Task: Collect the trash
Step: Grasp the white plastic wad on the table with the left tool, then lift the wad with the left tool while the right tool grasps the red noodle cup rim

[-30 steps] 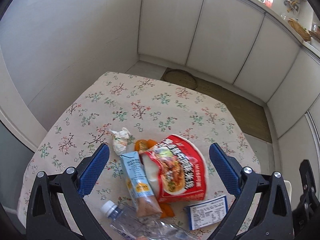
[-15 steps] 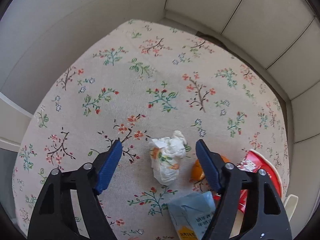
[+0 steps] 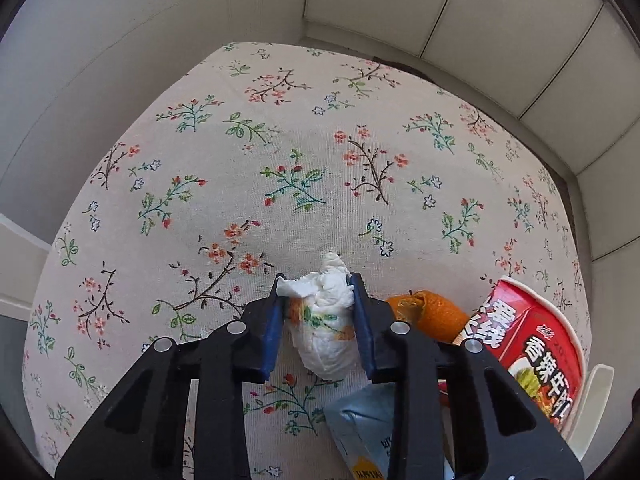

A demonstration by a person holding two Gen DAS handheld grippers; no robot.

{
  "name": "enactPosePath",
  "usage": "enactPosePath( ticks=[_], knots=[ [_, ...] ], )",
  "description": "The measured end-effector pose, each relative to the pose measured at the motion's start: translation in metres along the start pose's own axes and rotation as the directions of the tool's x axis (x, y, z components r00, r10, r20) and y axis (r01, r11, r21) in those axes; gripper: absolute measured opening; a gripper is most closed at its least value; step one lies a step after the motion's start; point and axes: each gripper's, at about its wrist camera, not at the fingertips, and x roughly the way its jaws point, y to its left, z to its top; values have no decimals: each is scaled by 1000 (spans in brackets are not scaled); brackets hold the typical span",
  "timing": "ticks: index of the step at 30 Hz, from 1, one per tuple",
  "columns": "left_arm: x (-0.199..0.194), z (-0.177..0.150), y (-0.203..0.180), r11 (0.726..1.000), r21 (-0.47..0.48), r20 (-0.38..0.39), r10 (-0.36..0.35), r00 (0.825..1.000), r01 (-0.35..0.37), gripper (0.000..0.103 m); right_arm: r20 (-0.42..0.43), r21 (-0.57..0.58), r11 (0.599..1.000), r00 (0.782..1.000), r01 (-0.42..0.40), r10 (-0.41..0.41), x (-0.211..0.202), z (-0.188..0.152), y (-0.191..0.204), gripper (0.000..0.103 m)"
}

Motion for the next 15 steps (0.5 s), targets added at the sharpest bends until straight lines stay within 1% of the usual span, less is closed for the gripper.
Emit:
enactPosePath(
  ticks=[2,3,4,5,6,7,8,9,10,11,12,13,15],
  knots=[
    [-19,0,3,1000,-14,40,-15,999,15,30,-53,27,996,995,-85,86,9,1,-1,96],
    [-28,0,5,999,-20,58,-27,998,28,30,-73,48,991,989,-128,131,13,1,-1,96],
    [-42,0,6,998,-25,75,-51,996,53,30,-95,77,979,977,-186,193,18,3,-2,96],
    [-54,-1,7,997,-27,94,-72,993,75,30,-118,101,966,961,-238,249,23,3,-2,96],
    [-65,1,6,995,-26,108,-92,990,96,30,-155,131,944,934,-303,321,32,4,-1,96],
    [-78,-3,6,993,-21,125,-116,985,119,30,-175,154,923,910,-352,376,39,4,0,96],
    [-91,-6,3,991,-11,138,-133,981,136,30,-183,166,907,892,-387,413,43,3,0,96],
    [-104,-12,1,988,5,151,-152,977,153,30,-192,163,900,882,-404,430,48,2,2,96],
    [-113,-14,-1,986,18,161,-165,973,164,30,-206,157,902,880,-401,427,53,1,4,96],
    [-124,-17,-1,984,30,172,-176,969,174,30,-224,170,900,873,-403,433,59,-1,4,94],
    [-134,-22,0,982,37,182,-189,965,185,30,-235,199,883,854,-426,465,64,-2,4,90],
    [-142,-25,2,979,41,188,-203,961,199,30,-247,260,845,813,-468,527,69,-3,3,88],
    [-156,-32,5,974,44,201,-228,953,224,30,-247,338,781,752,-525,612,75,-3,3,86]
  ],
)
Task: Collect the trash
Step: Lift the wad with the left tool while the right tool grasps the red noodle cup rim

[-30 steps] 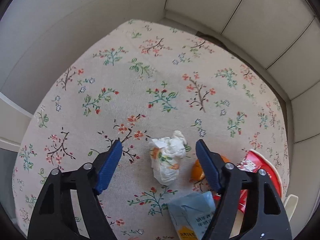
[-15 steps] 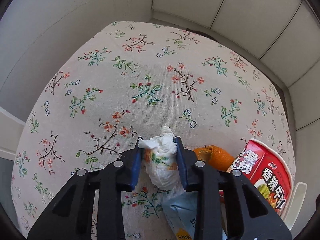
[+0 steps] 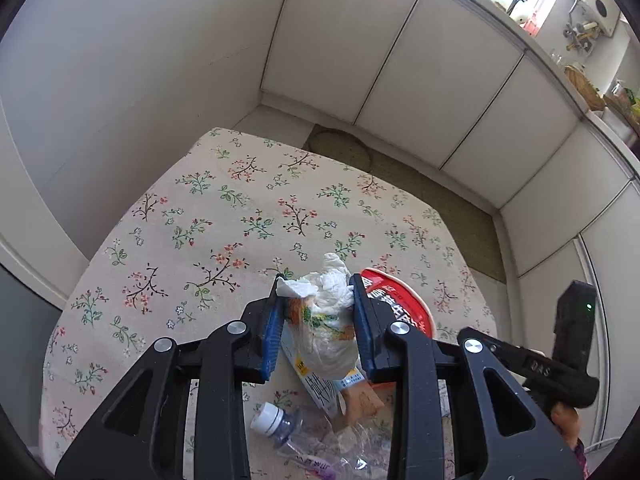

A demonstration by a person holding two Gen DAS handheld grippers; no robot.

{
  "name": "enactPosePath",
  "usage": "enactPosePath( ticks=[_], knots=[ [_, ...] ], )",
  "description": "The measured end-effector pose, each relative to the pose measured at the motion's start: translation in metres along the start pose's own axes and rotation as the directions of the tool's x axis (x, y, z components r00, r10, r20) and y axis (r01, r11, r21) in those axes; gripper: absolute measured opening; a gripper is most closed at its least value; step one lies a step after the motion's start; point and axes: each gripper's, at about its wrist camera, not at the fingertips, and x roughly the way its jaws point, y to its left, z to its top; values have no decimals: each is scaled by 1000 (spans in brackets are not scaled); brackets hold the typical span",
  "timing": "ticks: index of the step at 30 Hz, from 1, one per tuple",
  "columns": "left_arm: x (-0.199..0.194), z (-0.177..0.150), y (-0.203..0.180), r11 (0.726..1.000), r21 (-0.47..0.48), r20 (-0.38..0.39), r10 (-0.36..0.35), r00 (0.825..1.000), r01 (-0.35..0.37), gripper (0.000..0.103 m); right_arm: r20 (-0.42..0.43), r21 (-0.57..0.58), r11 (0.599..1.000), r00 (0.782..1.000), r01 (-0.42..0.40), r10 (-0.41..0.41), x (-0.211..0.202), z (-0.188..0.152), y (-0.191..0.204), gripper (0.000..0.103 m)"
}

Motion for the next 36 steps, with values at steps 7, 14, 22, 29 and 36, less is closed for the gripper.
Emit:
enactPosePath(
  ticks=[7,14,22,29,36],
  knots=[
    [-12,-7,10,1000,-4,2,-17,1000,17,30,-72,-22,998,996,-51,49,19,-1,14,74],
    [-4,-9,26,1000,-25,-30,-10,1000,9,30,-56,-65,998,998,15,-19,9,-4,10,57],
    [2,-10,27,1000,-24,-41,-14,999,13,30,-113,-111,991,990,74,-86,34,-5,-16,44],
    [4,-10,32,999,-33,-44,-14,999,12,30,-145,-118,993,989,-19,2,43,-1,-9,44],
    [7,-10,33,999,-38,-56,-19,998,17,30,-229,-136,986,971,-97,64,64,-11,10,32]
  ],
)
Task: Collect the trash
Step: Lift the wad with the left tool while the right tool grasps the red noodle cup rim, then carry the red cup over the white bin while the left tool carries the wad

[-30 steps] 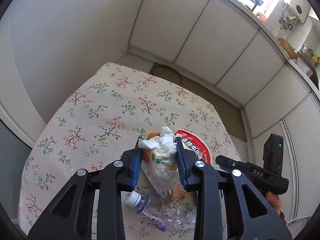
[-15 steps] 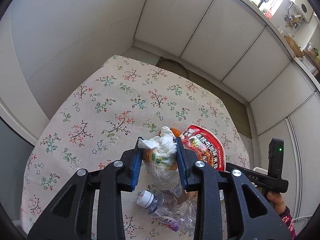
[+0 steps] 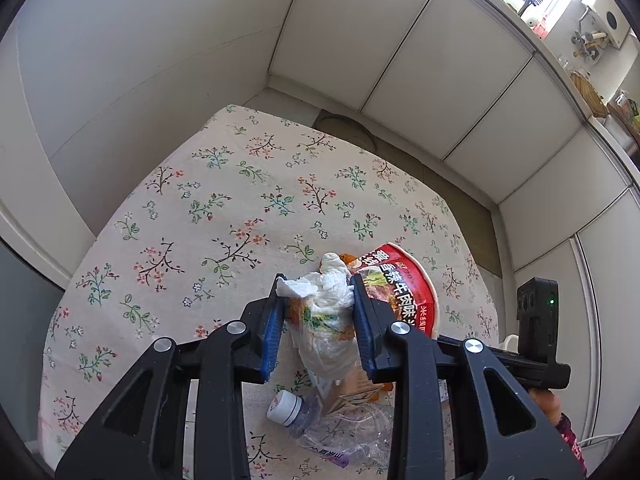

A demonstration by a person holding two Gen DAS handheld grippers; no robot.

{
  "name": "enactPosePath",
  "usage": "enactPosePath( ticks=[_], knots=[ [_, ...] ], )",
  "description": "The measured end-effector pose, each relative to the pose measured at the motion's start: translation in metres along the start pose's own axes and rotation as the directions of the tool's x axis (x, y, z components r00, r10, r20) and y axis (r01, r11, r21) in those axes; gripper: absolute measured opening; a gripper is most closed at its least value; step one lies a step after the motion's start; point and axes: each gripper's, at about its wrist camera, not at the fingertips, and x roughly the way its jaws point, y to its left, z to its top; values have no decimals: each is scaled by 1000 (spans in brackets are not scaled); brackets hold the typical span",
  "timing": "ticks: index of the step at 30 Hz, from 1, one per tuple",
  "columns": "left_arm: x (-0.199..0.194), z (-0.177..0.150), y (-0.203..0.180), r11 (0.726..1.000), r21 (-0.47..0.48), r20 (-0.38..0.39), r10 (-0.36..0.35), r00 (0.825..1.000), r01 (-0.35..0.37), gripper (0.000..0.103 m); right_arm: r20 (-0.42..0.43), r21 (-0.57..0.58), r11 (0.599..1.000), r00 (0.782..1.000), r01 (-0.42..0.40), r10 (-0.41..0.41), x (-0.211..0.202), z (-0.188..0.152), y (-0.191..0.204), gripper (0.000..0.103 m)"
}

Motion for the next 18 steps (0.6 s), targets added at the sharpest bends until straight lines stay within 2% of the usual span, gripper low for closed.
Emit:
enactPosePath(
  ticks=[1,2,5,18],
  knots=[
    [0,0,-1,1000,2,0,1,1000,-1,30,-7,0,1000,1000,-18,18,4,-1,3,25],
    [-1,0,-2,1000,3,2,1,1000,-1,30,-7,3,999,999,-33,33,5,-2,5,14],
    [-4,1,-2,1000,2,12,3,1000,-3,30,22,-19,1000,1000,3,-3,0,-3,18,3],
    [-19,2,-25,1000,10,51,-15,999,14,30,230,-33,999,973,5,3,-81,-10,51,3]
  ],
)
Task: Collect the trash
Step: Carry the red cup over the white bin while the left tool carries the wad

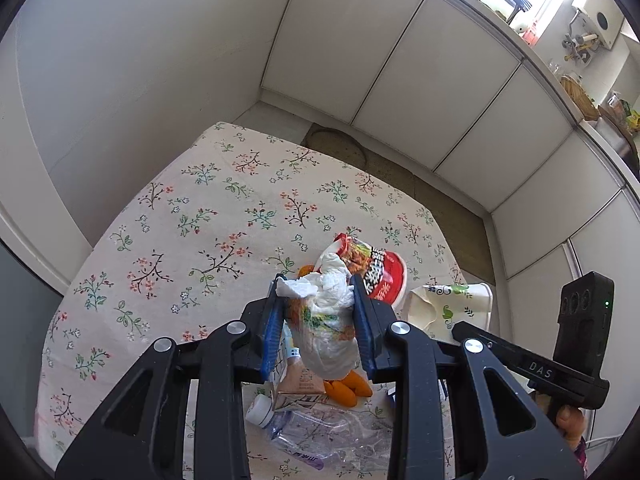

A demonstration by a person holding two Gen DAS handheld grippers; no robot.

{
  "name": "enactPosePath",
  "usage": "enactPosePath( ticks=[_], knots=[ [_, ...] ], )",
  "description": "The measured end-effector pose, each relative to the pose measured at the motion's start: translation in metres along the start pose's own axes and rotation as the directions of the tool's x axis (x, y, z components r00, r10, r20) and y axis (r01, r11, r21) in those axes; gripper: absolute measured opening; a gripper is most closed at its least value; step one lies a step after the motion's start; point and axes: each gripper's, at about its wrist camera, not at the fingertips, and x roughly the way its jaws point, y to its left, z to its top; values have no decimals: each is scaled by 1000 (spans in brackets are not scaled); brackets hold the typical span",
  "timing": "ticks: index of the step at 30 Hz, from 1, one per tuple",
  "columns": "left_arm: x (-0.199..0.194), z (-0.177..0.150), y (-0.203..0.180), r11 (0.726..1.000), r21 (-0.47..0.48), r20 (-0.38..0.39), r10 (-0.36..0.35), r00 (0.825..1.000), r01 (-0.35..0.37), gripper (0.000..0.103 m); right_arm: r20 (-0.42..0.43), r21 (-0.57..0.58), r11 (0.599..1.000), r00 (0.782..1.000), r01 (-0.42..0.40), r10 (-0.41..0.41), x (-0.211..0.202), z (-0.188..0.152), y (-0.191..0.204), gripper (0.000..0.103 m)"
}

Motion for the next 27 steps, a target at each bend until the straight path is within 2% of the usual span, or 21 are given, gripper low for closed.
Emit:
enactPosePath(
  ticks=[9,15,19,22,27],
  knots=[
    [-10,-1,-35,999,33,32,-43,999,42,30,118,-38,999,993,20,-15,-61,-5,15,3],
    [-15,-4,-62,995,60,46,-81,996,78,30,220,-43,994,971,102,-90,-104,-15,11,3],
    [-16,-8,-84,990,90,50,-111,993,107,30,297,-32,982,940,184,-167,-137,-24,5,3],
    [-15,-13,-103,985,111,46,-135,990,129,30,358,-16,966,903,260,-237,-159,-33,0,3],
    [-11,-20,-132,975,142,34,-176,984,169,30,439,45,928,827,370,-351,-198,-47,-13,3]
  ],
)
